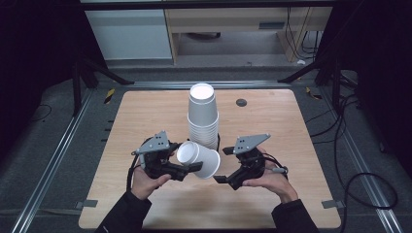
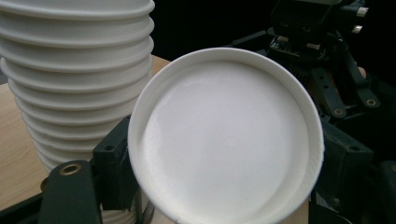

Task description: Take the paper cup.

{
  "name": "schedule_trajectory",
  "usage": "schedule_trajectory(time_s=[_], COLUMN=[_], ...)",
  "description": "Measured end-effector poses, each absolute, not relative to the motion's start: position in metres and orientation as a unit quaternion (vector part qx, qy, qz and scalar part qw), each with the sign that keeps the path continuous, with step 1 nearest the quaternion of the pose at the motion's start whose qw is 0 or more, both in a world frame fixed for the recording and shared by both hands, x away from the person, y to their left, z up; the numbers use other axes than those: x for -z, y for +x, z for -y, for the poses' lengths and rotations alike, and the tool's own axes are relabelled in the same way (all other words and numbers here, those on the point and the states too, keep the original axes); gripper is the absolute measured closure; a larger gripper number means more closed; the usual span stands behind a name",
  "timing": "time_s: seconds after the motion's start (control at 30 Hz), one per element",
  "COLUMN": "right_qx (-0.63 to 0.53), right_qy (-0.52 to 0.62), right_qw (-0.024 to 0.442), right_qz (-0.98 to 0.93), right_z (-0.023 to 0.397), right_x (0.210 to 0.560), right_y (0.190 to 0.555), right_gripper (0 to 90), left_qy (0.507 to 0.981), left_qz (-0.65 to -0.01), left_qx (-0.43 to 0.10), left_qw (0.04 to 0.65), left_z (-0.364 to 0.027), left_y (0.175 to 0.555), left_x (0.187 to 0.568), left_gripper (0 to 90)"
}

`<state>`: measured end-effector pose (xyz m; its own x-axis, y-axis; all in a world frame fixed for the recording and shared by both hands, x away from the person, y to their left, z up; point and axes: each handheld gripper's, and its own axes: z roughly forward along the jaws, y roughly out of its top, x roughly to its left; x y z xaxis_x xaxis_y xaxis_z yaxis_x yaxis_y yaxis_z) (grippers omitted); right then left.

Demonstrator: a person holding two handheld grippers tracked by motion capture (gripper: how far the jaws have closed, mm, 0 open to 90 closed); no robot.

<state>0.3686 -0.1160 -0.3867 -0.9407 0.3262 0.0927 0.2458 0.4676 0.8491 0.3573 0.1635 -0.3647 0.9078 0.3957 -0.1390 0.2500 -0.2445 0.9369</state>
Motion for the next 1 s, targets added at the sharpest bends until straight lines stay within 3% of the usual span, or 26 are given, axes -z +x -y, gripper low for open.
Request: schedule_trajectory(time_s=[0.77,1.0], right_qx=[-0.504,-0.511], right_qy=[0.132,0.115], right_qw=[-0.022,-0.037], right_qz=[-0.853,-0.851], right_z=[0.095,0.09], right_x=[0.397,0.399], right_y=[0.373,0.373], right_gripper=[2.4,6.8], left_qy=[0.786,0.788], left_qz=[-0.171,-0.165], left_qx=[-0.039,-0.039], left_qw=[0.592,0.592], left_z=[-0.152,-0.149], left_y=[0.347,0.345], left_x=[0.362,0.363], left_gripper=[21.8,21.8])
